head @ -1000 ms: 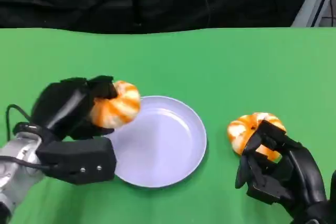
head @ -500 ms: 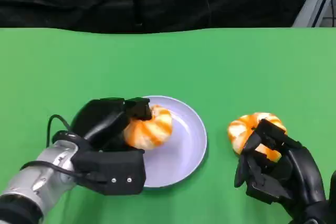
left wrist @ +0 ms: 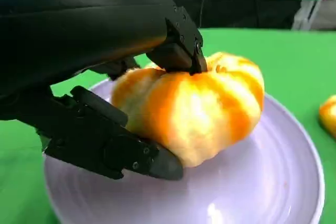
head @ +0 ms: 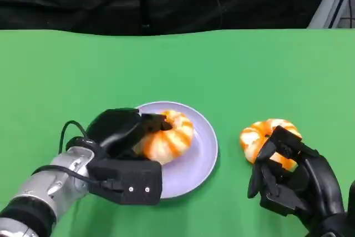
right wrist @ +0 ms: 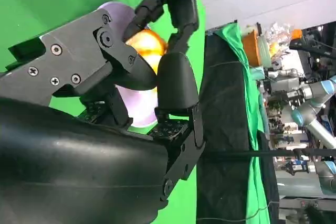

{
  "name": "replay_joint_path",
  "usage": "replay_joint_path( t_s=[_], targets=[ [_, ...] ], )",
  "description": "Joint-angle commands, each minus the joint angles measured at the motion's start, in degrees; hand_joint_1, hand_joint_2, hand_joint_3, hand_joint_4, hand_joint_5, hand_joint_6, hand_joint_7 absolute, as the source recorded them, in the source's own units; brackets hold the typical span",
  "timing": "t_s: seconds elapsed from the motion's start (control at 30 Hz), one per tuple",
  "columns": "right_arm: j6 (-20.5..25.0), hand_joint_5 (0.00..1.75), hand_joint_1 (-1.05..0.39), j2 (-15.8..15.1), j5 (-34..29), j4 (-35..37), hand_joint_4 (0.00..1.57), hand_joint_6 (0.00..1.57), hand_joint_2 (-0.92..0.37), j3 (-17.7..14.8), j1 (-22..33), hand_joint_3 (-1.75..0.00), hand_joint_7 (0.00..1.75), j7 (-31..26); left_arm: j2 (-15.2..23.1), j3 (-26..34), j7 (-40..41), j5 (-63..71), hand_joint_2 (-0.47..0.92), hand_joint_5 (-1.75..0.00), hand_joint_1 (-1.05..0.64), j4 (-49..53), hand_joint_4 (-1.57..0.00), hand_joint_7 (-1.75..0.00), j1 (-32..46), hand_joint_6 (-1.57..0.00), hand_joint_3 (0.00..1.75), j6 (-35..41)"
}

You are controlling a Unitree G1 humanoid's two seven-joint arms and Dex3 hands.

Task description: Grasp the bread from the table and place it into the plate.

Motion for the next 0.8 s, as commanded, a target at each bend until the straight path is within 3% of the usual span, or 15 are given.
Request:
replay_joint_path(
  t_s=[0.03,0.33,0.8],
  targets=[
    [0.06,1.75,-0.09,-0.38,0.43,-0.52,0.85,0.62,-0.58,-0.48,0.03,-1.17,1.74,-0.23,2.26,-0.89,-3.47,0.78,0.92,0.0,-0.94,-0.78,-0.04,0.0,-0.53,-0.34,0.53,0.81],
    [-0.24,1.75,-0.09,-0.33,0.1,-0.79,0.85,0.62,-0.58,-0.26,0.37,-1.16,1.73,-0.36,4.07,-1.5,-6.88,0.52,0.92,0.0,-1.05,-2.68,0.0,0.0,0.42,-0.13,0.71,0.79],
    [-0.72,1.75,-0.08,-0.71,0.4,-0.06,0.86,0.62,-0.59,-0.46,-0.05,-1.15,1.73,0.28,6.37,4.04,-16.47,-7.46,0.92,-0.03,-0.98,-11.63,-0.07,-0.04,3.97,-0.3,0.71,1.59]
  ],
)
